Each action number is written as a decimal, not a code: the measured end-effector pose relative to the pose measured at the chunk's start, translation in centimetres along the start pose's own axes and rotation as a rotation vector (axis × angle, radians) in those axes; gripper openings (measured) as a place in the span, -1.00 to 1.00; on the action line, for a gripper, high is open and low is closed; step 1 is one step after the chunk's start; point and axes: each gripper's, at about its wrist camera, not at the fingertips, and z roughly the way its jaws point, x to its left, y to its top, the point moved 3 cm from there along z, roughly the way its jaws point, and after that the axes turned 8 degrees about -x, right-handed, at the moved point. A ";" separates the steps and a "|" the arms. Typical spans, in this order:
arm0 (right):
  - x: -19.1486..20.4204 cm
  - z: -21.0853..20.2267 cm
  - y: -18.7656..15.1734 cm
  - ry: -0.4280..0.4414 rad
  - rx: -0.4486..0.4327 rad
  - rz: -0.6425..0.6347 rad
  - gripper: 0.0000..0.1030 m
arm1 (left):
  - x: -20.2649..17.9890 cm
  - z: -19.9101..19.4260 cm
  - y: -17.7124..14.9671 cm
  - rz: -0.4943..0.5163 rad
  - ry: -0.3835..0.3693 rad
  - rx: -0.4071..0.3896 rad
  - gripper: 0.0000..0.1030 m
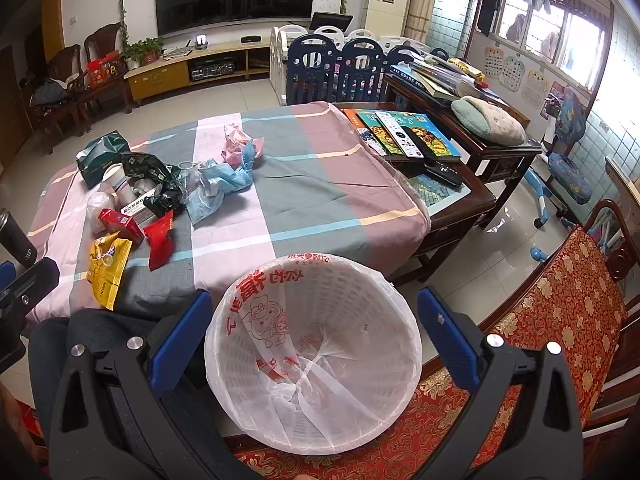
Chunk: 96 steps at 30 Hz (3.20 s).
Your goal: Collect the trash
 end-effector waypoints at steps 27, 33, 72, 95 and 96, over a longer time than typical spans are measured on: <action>-0.4 0.2 -0.2 -0.033 0.000 -0.009 0.94 | 0.3 0.3 -0.4 0.010 0.011 0.010 0.94; -0.4 0.2 -0.2 -0.039 0.002 -0.008 0.94 | 0.2 0.3 -0.4 0.012 0.010 0.012 0.94; -0.9 1.0 -0.6 -0.048 0.021 0.010 0.94 | -0.3 1.3 -1.1 0.002 -0.006 0.047 0.87; 7.0 7.8 0.3 0.204 0.057 -0.020 0.84 | 16.0 13.7 -3.1 -0.408 0.291 0.275 0.29; 7.5 8.5 0.2 0.201 0.066 -0.034 0.84 | 15.6 14.7 -3.6 -0.402 0.279 0.295 0.40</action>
